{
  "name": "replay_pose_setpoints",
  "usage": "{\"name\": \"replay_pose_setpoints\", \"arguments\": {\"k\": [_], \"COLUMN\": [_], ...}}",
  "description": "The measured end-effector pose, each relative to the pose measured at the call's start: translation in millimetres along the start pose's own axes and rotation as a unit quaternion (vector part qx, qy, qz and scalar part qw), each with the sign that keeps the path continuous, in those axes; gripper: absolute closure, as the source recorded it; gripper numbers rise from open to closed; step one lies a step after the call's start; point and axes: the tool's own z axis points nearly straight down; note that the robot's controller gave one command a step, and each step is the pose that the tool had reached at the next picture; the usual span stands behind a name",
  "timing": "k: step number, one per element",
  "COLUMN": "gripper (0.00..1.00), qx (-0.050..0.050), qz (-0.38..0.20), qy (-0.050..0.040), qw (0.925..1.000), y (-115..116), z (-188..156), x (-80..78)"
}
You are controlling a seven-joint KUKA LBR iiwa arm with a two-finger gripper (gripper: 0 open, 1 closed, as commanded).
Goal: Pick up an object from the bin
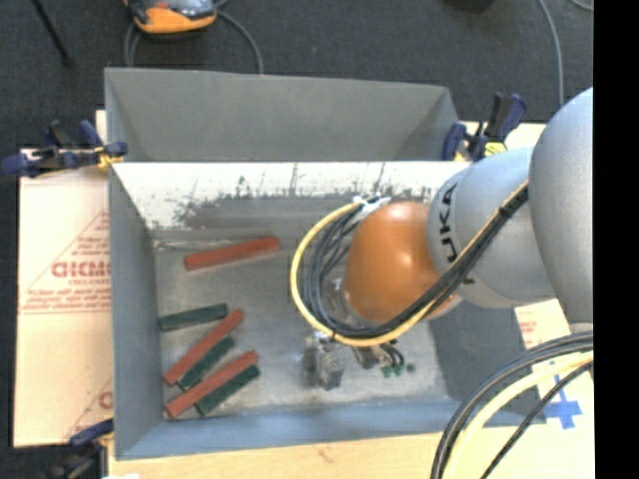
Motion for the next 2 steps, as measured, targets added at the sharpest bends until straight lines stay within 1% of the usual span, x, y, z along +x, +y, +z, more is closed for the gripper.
{"name": "replay_pose_setpoints", "arguments": {"k": [1, 2], "gripper": [0.00, 0.00], "qx": [0.000, 0.000], "qz": [0.173, 0.173], "qy": [-0.0015, -0.0009], "qw": [0.9849, 0.9849], "y": [4.4, 4.3], "z": [-33.8, -33.3], "x": [-16.6, -16.1]}}
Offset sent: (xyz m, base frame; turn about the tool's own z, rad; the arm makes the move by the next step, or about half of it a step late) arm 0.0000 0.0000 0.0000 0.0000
